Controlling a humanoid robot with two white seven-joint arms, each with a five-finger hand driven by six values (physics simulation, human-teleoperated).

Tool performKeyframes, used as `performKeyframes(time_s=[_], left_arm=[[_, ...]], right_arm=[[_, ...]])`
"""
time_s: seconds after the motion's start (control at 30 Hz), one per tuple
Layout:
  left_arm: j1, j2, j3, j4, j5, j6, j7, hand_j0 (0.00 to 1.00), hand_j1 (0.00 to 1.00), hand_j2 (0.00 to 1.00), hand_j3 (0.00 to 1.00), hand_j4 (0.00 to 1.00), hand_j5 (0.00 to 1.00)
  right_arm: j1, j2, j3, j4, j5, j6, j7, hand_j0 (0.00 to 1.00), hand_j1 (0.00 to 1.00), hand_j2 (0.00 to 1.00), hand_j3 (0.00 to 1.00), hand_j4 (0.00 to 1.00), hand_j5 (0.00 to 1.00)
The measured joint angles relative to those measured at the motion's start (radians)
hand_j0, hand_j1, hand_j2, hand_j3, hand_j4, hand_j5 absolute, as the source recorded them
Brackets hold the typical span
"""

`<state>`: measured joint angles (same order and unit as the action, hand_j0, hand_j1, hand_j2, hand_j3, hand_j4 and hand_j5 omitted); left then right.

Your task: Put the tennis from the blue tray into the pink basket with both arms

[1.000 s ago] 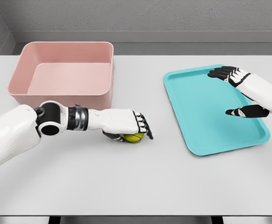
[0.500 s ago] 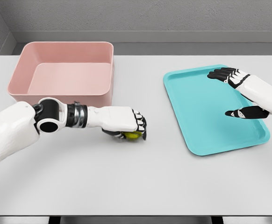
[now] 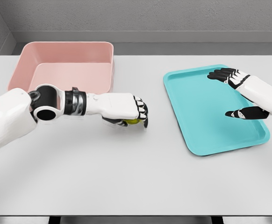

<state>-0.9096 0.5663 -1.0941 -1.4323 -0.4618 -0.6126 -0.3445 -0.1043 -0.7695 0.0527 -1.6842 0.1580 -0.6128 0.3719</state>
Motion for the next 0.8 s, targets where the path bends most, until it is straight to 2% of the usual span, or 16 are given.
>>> performKeyframes(time_s=[0.47,0.8], left_arm=[[-0.054,0.008,0.000,-0.001,0.017,0.000,-0.001,0.63,0.63,0.63,0.63,0.63,0.63],[-0.109,0.054,0.003,-0.002,0.023,0.000,-0.001,0.64,0.64,0.64,0.64,0.64,0.64]], right_arm=[[0.002,0.000,0.000,0.001,0.000,0.000,0.000,1.00,1.00,1.00,1.00,1.00,1.00],[0.002,0.000,0.000,0.001,0.000,0.000,0.000,1.00,1.00,1.00,1.00,1.00,1.00]])
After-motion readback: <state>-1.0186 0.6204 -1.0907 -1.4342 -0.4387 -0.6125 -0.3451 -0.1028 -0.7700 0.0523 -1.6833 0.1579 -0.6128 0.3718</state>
